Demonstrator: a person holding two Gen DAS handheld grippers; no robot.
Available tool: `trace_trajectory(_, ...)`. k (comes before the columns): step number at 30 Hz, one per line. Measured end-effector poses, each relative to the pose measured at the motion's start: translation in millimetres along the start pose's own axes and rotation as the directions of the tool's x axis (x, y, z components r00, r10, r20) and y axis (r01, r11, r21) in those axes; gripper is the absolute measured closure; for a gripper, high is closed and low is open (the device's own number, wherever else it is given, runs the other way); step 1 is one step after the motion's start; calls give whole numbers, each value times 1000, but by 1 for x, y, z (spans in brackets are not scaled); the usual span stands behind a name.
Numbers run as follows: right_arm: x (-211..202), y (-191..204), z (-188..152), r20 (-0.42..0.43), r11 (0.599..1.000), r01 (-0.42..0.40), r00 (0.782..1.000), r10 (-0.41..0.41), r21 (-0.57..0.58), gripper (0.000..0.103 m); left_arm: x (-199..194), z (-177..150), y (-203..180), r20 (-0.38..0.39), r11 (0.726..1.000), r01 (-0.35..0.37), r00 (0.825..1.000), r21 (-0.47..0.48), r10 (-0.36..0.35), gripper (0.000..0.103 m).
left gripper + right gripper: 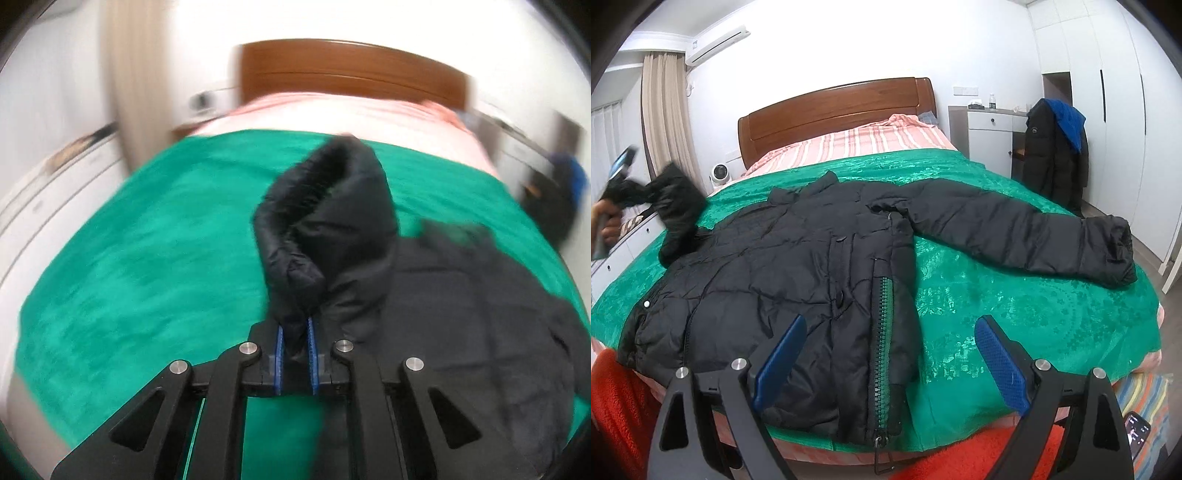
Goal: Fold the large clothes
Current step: 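Grasp the sleeve cuff with the left gripper and pull it outward, then lay the sleeve flat on the bedspread and open the left gripper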
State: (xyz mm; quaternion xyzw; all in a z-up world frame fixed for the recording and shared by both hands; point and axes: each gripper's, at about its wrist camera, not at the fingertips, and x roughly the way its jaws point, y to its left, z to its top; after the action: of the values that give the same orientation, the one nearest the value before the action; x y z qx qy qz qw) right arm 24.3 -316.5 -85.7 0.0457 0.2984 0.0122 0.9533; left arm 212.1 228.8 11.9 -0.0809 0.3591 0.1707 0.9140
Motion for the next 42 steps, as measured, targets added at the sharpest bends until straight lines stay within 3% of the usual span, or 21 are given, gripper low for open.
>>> trace_trajectory(3, 0, 4, 0, 3, 1000, 7, 1000, -7, -10, 11, -1, -20, 83, -24, 983, -113, 994, -148, 111, 94)
trace_trajectory(8, 7, 14, 1, -19, 999, 13, 1000, -14, -34, 11, 20, -64, 158, -118, 934, -246, 968, -260, 222, 95)
trace_trajectory(12, 13, 21, 1, -42, 999, 15, 999, -16, -38, 11, 44, -97, 196, -209, 867, -370, 926, -335, 315, 97)
trace_trajectory(15, 13, 25, 0, -44, 998, 22, 999, -24, -56, 11, 58, -118, 211, -269, 835, -429, 897, -345, 350, 97)
trace_trajectory(22, 20, 33, -4, -79, 993, 53, 995, -62, -109, 11, 71, -135, 218, -313, 834, -445, 883, -328, 348, 95)
trace_trajectory(24, 21, 31, -5, -82, 993, 55, 995, -64, -104, 11, 70, -139, 218, -331, 831, -453, 877, -323, 349, 89)
trace_trajectory(25, 20, 30, -5, -82, 994, 55, 995, -63, -100, 11, 70, -139, 217, -338, 829, -458, 873, -322, 351, 81)
trace_trajectory(27, 19, 29, -5, -79, 994, 54, 995, -62, -94, 11, 64, -140, 217, -347, 822, -478, 862, -309, 371, 57)
trace_trajectory(28, 18, 28, -5, -77, 994, 54, 995, -61, -91, 11, 59, -140, 216, -337, 820, -489, 857, -298, 389, 37)
trace_trajectory(29, 18, 28, -5, -76, 994, 54, 995, -61, -90, 11, 50, -140, 213, -315, 823, -486, 862, -294, 397, 23)
trace_trajectory(31, 18, 27, -5, -77, 995, 53, 995, -60, -88, 11, 34, -142, 210, -270, 842, -447, 887, -302, 374, 17)
trace_trajectory(34, 20, 24, -5, -80, 995, 53, 995, -60, -79, 11, 6, -146, 197, -219, 880, -355, 930, -317, 297, 14)
trace_trajectory(38, 20, 21, -4, -79, 997, 46, 996, -51, -57, 11, -25, -151, 168, -150, 911, -255, 965, -326, 216, 7)
trace_trajectory(42, 18, 23, -2, -69, 998, 37, 997, -41, -52, 11, -44, -150, 124, -98, 945, -133, 989, -298, 108, 4)
